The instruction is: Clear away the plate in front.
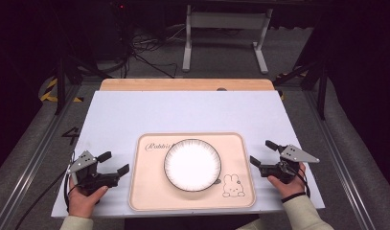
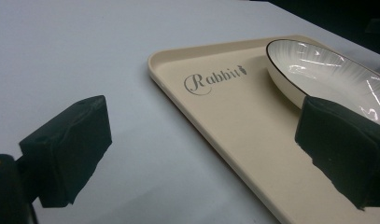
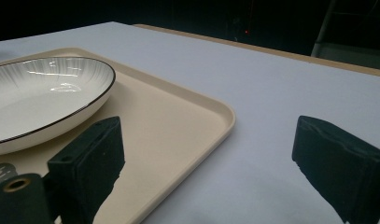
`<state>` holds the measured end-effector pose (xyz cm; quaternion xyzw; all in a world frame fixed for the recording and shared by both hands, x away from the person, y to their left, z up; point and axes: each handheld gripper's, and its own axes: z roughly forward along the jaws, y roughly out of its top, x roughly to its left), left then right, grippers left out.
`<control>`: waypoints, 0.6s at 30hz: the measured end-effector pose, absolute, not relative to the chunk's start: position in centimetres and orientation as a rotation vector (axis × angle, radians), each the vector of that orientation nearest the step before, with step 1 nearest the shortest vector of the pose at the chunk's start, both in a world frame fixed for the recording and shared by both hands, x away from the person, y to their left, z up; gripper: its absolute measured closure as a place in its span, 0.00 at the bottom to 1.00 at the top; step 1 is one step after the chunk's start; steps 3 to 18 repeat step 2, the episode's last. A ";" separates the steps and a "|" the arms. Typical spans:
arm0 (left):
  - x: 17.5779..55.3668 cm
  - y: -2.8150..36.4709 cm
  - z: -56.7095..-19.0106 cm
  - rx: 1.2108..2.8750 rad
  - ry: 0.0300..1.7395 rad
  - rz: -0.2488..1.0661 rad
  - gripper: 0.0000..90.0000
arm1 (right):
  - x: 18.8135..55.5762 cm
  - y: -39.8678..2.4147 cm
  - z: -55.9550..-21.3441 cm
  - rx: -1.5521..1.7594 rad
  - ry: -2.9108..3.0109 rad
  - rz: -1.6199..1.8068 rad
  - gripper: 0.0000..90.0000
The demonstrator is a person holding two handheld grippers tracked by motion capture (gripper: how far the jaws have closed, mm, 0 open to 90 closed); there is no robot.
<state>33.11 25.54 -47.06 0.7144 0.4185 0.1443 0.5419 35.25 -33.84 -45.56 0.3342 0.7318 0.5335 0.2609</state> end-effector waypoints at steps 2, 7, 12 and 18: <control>33.1 25.4 -47.0 1.707 0.995 0.340 0.05 | 35.3 -33.8 -45.6 0.901 1.985 1.439 0.13; 33.1 25.4 -47.0 1.707 0.995 0.340 0.05 | 35.3 -33.8 -45.6 0.901 1.985 1.439 0.13; 33.1 25.4 -47.0 1.707 0.995 0.340 0.05 | 35.3 -33.8 -45.6 0.901 1.985 1.439 0.13; 33.1 25.4 -47.0 1.707 0.995 0.340 0.05 | 35.3 -33.8 -45.6 0.901 1.985 1.439 0.13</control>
